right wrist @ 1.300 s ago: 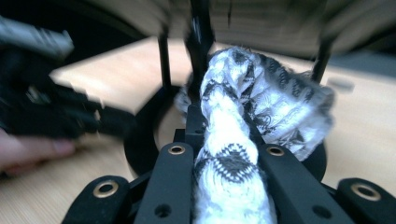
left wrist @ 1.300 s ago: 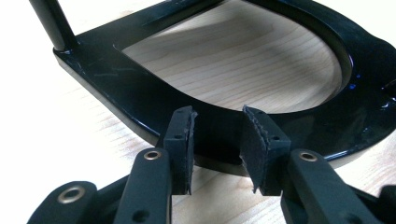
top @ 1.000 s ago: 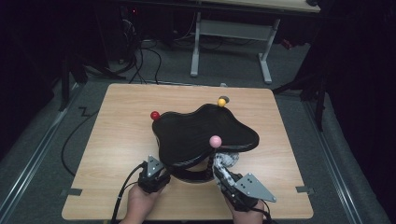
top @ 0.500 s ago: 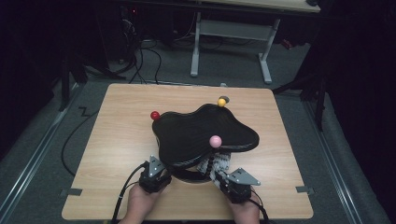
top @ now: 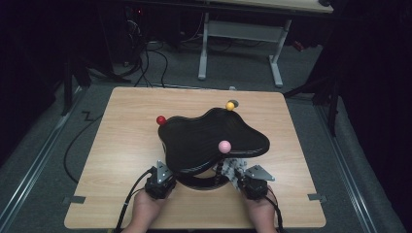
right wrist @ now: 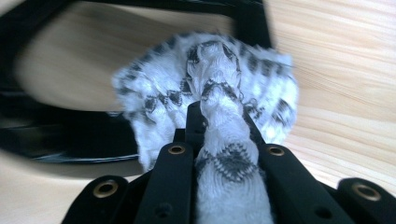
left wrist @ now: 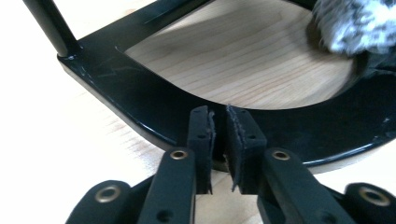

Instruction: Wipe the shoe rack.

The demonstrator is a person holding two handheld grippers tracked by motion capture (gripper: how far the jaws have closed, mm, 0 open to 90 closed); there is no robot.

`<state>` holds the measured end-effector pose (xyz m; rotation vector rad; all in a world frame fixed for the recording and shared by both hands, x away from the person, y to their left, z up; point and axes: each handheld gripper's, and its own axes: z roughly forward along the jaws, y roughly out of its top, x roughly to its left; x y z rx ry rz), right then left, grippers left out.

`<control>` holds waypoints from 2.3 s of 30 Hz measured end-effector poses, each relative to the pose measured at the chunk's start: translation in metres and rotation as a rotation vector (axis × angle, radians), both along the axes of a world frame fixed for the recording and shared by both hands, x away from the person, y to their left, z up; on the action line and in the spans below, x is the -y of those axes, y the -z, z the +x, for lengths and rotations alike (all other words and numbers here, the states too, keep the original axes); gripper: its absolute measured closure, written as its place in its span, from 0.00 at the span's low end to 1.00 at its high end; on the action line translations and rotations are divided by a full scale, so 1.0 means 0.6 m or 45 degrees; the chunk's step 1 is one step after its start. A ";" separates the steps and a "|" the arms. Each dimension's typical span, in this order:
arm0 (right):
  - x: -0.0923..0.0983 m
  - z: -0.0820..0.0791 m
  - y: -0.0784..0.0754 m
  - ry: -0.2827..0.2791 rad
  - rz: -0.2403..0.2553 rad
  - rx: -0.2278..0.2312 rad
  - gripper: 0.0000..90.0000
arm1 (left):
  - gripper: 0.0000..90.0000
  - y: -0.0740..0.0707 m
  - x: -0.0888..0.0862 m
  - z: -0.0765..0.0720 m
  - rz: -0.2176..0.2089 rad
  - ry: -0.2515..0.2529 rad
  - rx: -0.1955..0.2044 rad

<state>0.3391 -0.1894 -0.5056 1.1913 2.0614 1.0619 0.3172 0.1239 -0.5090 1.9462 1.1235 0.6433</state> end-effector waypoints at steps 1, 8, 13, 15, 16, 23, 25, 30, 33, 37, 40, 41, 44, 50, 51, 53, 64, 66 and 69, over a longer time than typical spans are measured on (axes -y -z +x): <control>0.005 0.005 0.004 0.023 -0.009 -0.005 0.90 | 0.93 0.000 0.000 0.000 0.009 -0.003 0.005; 0.003 -0.001 0.001 -0.012 0.003 -0.021 0.90 | 0.94 -0.001 -0.009 0.004 0.007 -0.024 -0.003; -0.019 -0.026 -0.004 -0.105 0.030 -0.015 0.90 | 0.94 0.001 -0.017 0.007 -0.023 -0.038 -0.002; -0.036 -0.040 -0.004 -0.162 0.032 -0.018 0.90 | 0.92 0.001 -0.018 0.007 -0.010 -0.045 0.005; -0.045 -0.047 -0.004 -0.192 0.025 -0.016 0.90 | 0.92 0.001 -0.019 0.007 -0.003 -0.053 0.011; -0.113 -0.058 -0.001 -0.297 0.050 -0.016 0.90 | 0.82 -0.001 -0.033 0.010 -0.033 -0.092 -0.010; -0.132 -0.055 -0.001 -0.316 0.003 0.014 0.90 | 0.79 -0.003 -0.032 0.002 -0.066 -0.073 0.002; -0.115 -0.039 -0.004 -0.265 0.006 0.004 0.90 | 0.71 -0.019 -0.007 -0.028 -0.151 0.027 0.081; -0.081 -0.022 -0.003 -0.160 -0.004 0.004 0.90 | 0.65 -0.029 0.017 -0.038 -0.231 0.081 0.084; -0.031 -0.005 0.002 -0.052 0.018 -0.016 0.90 | 0.56 -0.038 0.053 -0.046 -0.275 0.139 0.124; -0.006 -0.007 -0.004 -0.013 0.042 -0.007 0.90 | 0.53 -0.041 0.072 -0.045 -0.317 0.154 0.151; 0.000 -0.008 -0.006 -0.007 0.052 -0.003 0.90 | 0.53 -0.041 0.079 -0.044 -0.313 0.163 0.174; 0.010 -0.012 -0.010 0.003 0.069 0.013 0.90 | 0.57 -0.038 0.098 -0.041 -0.316 0.139 0.202; 0.004 -0.019 -0.015 -0.016 0.065 0.037 0.90 | 0.83 -0.029 0.104 -0.046 -0.284 0.089 0.251; 0.001 -0.020 -0.016 -0.025 0.057 0.047 0.90 | 0.83 -0.028 0.102 -0.048 -0.279 0.090 0.258; -0.008 -0.022 -0.019 -0.051 0.051 0.068 0.90 | 0.83 -0.028 0.096 -0.053 -0.280 0.097 0.252; -0.120 -0.004 0.001 -0.287 -0.070 0.055 0.90 | 0.83 -0.028 0.053 -0.083 -0.283 0.092 0.243; -0.123 0.000 0.006 -0.304 -0.142 0.077 0.90 | 0.83 -0.028 0.045 -0.086 -0.278 0.083 0.253; -0.128 0.007 0.006 -0.264 -0.066 0.039 0.90 | 0.83 -0.031 0.029 -0.088 -0.259 0.075 0.241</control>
